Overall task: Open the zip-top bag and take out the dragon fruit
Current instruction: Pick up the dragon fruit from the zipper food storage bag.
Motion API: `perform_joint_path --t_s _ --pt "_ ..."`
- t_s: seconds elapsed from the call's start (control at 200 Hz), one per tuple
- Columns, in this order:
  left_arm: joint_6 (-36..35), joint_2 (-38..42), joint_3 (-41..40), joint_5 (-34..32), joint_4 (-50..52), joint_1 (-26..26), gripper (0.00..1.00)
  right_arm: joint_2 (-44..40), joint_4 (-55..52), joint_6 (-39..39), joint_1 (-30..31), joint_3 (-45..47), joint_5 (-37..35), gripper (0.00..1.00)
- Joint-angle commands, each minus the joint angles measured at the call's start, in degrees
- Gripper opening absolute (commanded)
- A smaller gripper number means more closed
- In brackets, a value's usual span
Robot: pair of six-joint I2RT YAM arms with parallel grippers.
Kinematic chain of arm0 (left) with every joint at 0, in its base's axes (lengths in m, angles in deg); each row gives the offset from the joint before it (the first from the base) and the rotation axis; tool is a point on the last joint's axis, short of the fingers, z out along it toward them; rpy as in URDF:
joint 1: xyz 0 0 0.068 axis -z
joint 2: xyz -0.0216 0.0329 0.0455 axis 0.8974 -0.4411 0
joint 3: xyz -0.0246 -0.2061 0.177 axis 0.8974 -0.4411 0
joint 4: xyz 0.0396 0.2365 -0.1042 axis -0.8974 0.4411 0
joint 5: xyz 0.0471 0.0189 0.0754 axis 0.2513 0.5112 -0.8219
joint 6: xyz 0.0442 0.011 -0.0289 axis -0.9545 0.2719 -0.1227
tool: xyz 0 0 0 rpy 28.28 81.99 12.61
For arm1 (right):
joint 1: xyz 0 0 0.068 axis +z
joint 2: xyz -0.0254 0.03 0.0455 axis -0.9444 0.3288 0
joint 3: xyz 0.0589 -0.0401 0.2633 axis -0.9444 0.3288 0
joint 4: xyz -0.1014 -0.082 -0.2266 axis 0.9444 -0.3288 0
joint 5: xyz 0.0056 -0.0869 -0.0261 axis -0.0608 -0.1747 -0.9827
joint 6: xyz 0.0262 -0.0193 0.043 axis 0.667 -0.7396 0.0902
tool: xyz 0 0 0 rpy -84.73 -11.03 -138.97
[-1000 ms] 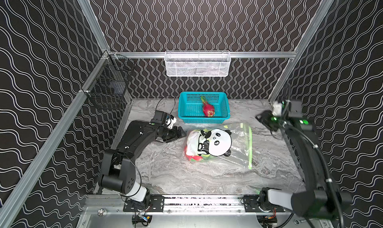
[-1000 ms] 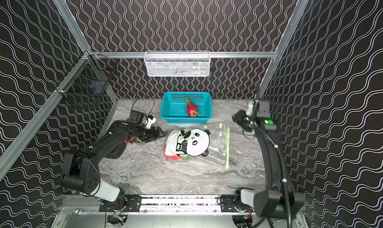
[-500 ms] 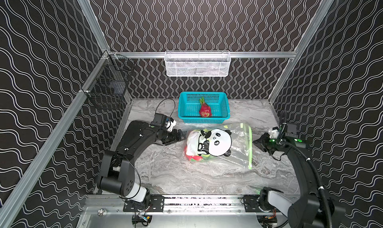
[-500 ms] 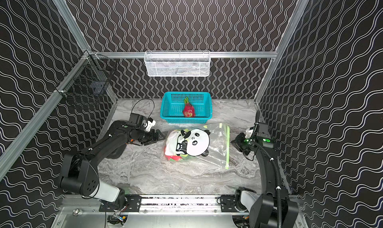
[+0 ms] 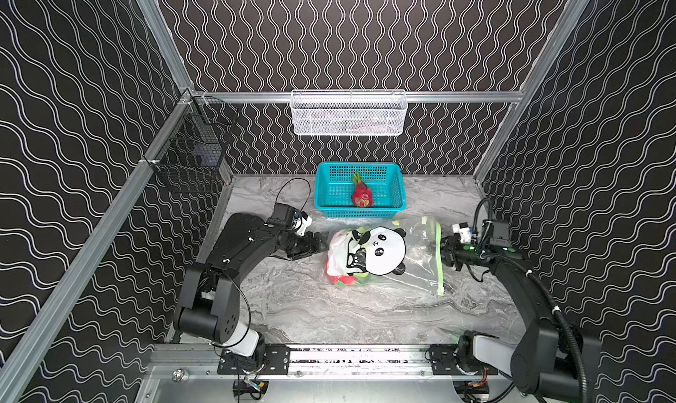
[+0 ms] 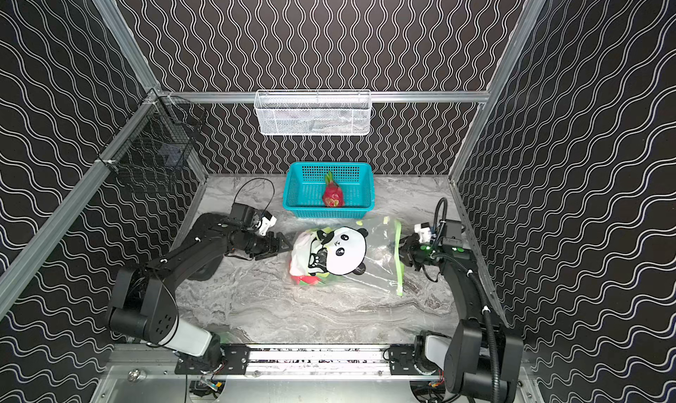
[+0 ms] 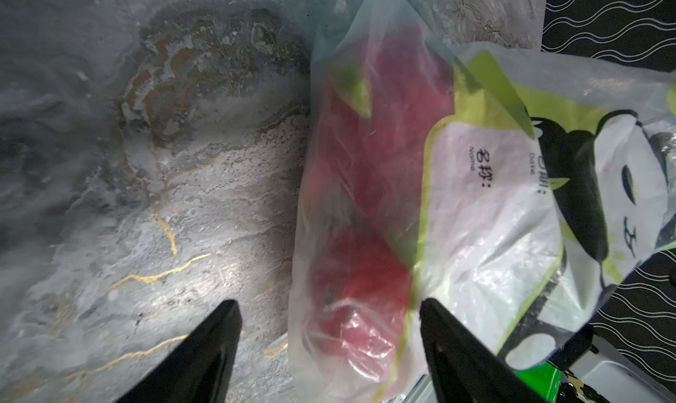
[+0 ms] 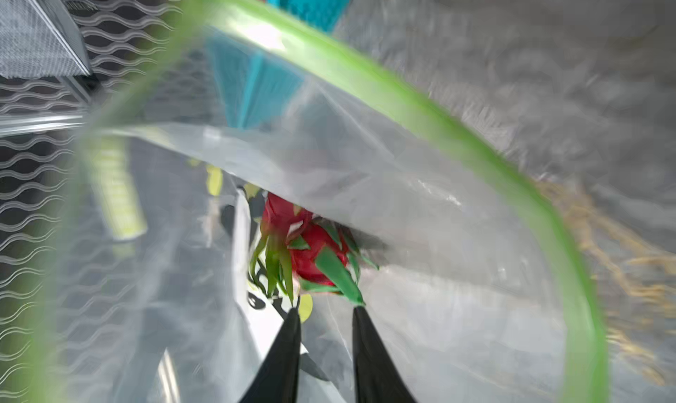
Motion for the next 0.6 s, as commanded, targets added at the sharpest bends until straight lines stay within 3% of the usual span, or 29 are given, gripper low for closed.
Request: perform_joint_path --t_s 0.0,0.2,0.42,0.595 --pt "1.75 0.42 -0.94 3.68 -3.08 -0.07 0.81 1.66 5.08 2.64 3.16 1.30 2.57 0.32" --pt "4.23 0.55 -3.25 6.61 -5.36 -0.74 0.79 8.50 7.21 2.07 9.31 0.01 0.71 0.45" --pt "3.53 0.22 -3.16 4.95 -3.84 -0.90 0.78 7.16 0.94 -3.00 8.09 -4.50 -2.60 0.53" --pt "3.21 -1.05 -3.15 5.73 -4.42 -1.08 0.75 5.91 7.86 -0.48 7.20 -1.91 5.30 0.53"
